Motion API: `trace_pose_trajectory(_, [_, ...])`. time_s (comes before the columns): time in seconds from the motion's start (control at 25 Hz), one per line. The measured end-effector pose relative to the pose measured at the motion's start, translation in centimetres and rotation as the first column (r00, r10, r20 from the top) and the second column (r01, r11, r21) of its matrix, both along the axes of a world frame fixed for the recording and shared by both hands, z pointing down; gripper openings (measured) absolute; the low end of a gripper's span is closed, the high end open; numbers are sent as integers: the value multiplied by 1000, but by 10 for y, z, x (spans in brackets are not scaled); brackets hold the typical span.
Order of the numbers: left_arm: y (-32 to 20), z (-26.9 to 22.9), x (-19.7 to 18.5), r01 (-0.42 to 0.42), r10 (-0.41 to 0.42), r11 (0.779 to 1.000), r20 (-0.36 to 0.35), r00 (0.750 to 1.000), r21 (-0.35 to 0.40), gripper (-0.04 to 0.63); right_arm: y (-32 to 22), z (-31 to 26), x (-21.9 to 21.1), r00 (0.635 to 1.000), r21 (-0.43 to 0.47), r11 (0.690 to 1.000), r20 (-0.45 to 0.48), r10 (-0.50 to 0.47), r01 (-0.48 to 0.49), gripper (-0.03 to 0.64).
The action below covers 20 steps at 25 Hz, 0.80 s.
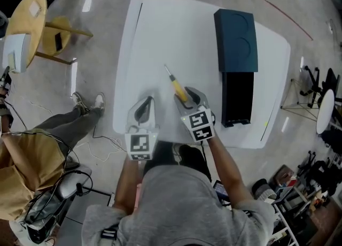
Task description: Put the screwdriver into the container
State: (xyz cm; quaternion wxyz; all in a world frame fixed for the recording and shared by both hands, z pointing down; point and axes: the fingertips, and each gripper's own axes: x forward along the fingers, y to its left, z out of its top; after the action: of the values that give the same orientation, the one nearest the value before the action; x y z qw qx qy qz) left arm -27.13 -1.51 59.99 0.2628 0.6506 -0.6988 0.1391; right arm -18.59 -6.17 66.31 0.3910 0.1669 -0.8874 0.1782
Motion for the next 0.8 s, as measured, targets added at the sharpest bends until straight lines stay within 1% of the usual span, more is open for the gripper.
trace_pose_trajectory(0.16, [-1,5,-1,-4,4,1000,-5,1000,-6,12,2,11,-2,1000,-11,1000,-27,-5,5,169])
trace_pose_trajectory(0.36, [-1,7,-5,1,-1,1000,-7,1000,-13,12,0,15,0,997,30,999,-70,-12,15,93])
trace_pose_trajectory(0.6, [3,7,-9,17,-17,1000,-7,1000,-7,12,2,19,2,997,33,999,-81,-12,15,83])
trace_pose_trajectory(0.8, [3,6,-9,18,-18,1000,-4,1000,-7,12,-1,16,1,997,18,1000,-73,-8,9,81])
